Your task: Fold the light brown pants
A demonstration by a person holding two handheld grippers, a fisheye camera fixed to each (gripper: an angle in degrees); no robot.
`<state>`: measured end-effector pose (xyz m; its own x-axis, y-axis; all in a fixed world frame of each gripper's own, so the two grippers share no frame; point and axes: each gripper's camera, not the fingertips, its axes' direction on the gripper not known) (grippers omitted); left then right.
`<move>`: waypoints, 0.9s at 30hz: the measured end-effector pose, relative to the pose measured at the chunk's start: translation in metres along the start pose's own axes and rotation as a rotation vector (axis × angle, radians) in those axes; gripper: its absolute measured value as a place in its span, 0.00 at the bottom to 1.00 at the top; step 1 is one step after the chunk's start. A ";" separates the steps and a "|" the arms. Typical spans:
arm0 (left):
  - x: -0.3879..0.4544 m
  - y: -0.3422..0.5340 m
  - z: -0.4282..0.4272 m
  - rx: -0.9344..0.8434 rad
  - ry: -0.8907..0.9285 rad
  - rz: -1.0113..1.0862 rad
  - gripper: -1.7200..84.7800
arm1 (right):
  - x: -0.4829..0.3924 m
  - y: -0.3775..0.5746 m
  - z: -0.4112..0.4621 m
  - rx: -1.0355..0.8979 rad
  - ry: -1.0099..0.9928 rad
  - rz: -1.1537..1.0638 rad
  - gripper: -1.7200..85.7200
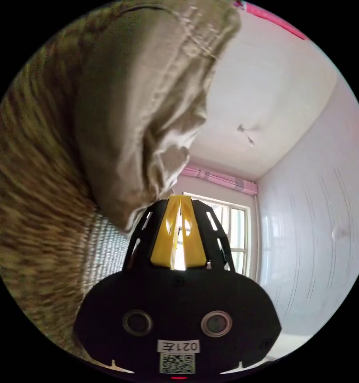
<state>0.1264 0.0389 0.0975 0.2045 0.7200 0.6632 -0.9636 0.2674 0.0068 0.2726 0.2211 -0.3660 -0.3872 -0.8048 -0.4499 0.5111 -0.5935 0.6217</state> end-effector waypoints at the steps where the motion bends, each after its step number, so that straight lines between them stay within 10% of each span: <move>1: 0.008 0.011 0.003 -0.004 0.112 0.100 0.01 | -0.001 0.004 0.001 0.002 0.006 -0.021 0.01; 6: 0.085 0.093 0.007 0.062 0.134 0.724 0.02 | -0.034 0.040 0.013 -0.028 -0.092 -0.353 0.01; 14: 0.155 0.191 0.051 -0.121 -0.070 1.083 0.16 | -0.150 0.177 0.129 -0.048 0.418 -1.137 0.09; 27: 0.128 0.235 0.032 -0.077 -0.157 1.017 0.02 | -0.065 0.162 0.032 0.314 0.437 -0.284 0.13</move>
<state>-0.0789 0.1737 0.2081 -0.7312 0.5383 0.4190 -0.6536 -0.3770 -0.6563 0.3561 0.1775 -0.2157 -0.0906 -0.5847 -0.8062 0.1577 -0.8077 0.5681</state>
